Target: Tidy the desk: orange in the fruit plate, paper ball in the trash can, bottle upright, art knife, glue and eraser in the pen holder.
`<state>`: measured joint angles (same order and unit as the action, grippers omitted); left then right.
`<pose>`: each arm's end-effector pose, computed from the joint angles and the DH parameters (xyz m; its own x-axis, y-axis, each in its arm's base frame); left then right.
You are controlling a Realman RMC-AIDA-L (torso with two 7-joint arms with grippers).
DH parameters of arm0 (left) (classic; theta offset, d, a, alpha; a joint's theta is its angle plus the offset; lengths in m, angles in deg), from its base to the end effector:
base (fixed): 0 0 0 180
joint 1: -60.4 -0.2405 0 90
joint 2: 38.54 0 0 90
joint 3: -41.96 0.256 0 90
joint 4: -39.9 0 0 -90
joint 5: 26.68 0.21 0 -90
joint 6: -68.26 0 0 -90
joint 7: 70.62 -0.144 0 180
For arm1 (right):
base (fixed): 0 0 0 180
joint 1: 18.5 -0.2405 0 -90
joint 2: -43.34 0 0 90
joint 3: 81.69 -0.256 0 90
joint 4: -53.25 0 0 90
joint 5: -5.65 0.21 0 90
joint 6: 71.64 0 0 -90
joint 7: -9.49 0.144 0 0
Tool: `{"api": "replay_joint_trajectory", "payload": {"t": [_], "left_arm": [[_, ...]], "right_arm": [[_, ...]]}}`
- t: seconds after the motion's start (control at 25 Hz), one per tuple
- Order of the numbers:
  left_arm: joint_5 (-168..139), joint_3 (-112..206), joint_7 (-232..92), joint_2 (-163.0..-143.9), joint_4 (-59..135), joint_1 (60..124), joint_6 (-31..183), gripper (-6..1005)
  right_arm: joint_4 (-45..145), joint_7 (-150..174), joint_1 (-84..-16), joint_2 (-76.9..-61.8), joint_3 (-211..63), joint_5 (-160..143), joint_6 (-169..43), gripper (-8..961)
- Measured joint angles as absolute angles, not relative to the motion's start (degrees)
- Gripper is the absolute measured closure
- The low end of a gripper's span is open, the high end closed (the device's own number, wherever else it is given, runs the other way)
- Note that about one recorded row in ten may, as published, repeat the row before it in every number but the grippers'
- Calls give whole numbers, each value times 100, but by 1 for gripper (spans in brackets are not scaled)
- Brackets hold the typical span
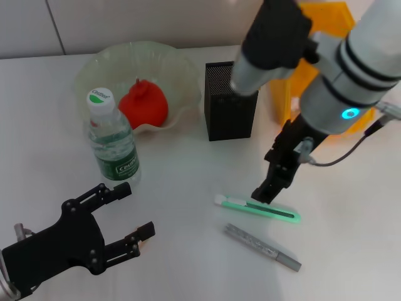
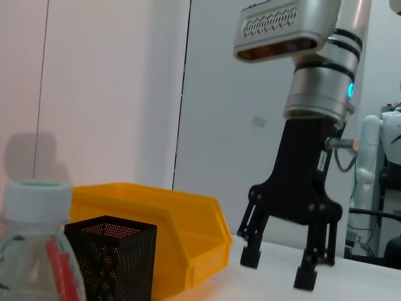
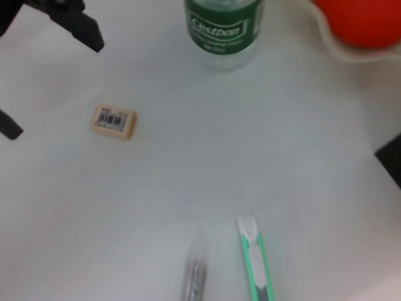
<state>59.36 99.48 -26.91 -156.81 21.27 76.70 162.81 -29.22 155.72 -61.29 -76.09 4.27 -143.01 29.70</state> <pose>-0.2968 0.2309 -0.0403 0.7032 0.1042 0.7034 0.3601 -0.9051 -0.2259 0.1182 0.3398 -0.0094 0.7944 -0.4434 0.4152 -0.3375 -0.8905 -0.3052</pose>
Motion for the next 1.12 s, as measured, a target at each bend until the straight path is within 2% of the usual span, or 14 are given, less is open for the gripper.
{"api": "replay_joint_trajectory", "payload": {"t": [0.36, 1.12], "left_arm": [[5937, 9974, -2686, -15684, 2114, 7684, 16280, 217], [5946, 10005, -2684, -15683, 2126, 7710, 16267, 229]], "right_arm": [[-2513, 15901, -6164, -7614, 1658, -14641, 2143, 203], [-1650, 16109, -6422, -7646, 2106, -14205, 1414, 259]]}}
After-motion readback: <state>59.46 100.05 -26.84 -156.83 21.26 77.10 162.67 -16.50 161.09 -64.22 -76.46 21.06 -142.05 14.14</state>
